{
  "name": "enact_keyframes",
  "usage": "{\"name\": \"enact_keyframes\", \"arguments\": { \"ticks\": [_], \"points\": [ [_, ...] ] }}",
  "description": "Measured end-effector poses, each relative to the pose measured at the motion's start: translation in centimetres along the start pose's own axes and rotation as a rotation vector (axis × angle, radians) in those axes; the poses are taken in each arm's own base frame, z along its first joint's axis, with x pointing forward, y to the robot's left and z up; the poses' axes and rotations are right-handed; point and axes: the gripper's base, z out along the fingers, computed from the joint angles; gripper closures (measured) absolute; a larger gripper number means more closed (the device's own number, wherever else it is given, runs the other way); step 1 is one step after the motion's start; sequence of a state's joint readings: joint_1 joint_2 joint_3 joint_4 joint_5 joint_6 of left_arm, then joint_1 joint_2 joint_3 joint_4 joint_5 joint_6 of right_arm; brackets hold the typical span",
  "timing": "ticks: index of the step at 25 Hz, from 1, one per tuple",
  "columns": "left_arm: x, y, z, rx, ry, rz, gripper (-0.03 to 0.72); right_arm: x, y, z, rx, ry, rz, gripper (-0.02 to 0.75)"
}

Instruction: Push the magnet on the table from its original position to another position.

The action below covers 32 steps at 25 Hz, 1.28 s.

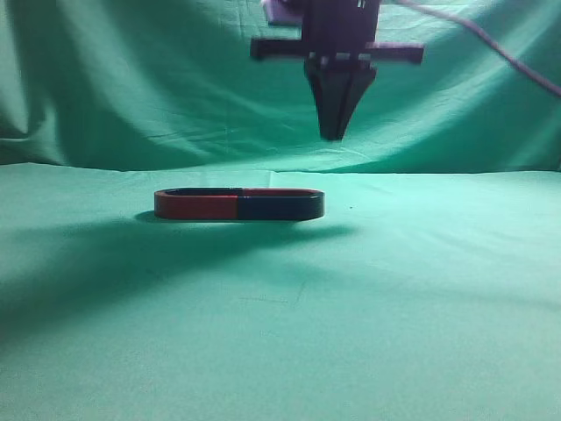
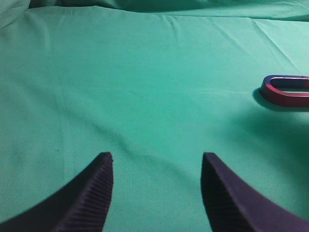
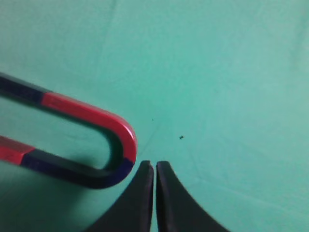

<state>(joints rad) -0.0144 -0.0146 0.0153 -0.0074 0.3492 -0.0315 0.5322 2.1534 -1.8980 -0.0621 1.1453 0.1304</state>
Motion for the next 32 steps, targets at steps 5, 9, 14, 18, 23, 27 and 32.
{"name": "enact_keyframes", "arguments": {
  "ticks": [5,9,14,18,23,27,32],
  "points": [
    [0.0,0.0,0.0,0.0,0.0,0.0,0.316,0.4,-0.5,-6.4,-0.001,-0.068,0.023,0.738],
    [0.0,0.0,0.0,0.0,0.0,0.0,0.316,1.9,-1.1,-12.1,-0.001,-0.169,0.041,0.738],
    [0.0,0.0,0.0,0.0,0.0,0.0,0.316,6.1,-1.8,-17.0,-0.007,-0.222,0.07,0.738],
    [0.0,0.0,0.0,0.0,0.0,0.0,0.316,11.0,-2.5,-19.3,-0.01,-0.224,0.099,0.738],
    [0.0,0.0,0.0,0.0,0.0,0.0,0.316,18.2,-3.3,-20.5,-0.025,-0.277,0.139,0.738],
    [0.0,0.0,0.0,0.0,0.0,0.0,0.316,23.7,-3.8,-20.7,-0.051,-0.407,0.142,0.738],
    [0.0,0.0,0.0,0.0,0.0,0.0,0.316,29.7,-4.4,-20.3,-0.08,-0.568,0.142,0.738]
  ]
}}
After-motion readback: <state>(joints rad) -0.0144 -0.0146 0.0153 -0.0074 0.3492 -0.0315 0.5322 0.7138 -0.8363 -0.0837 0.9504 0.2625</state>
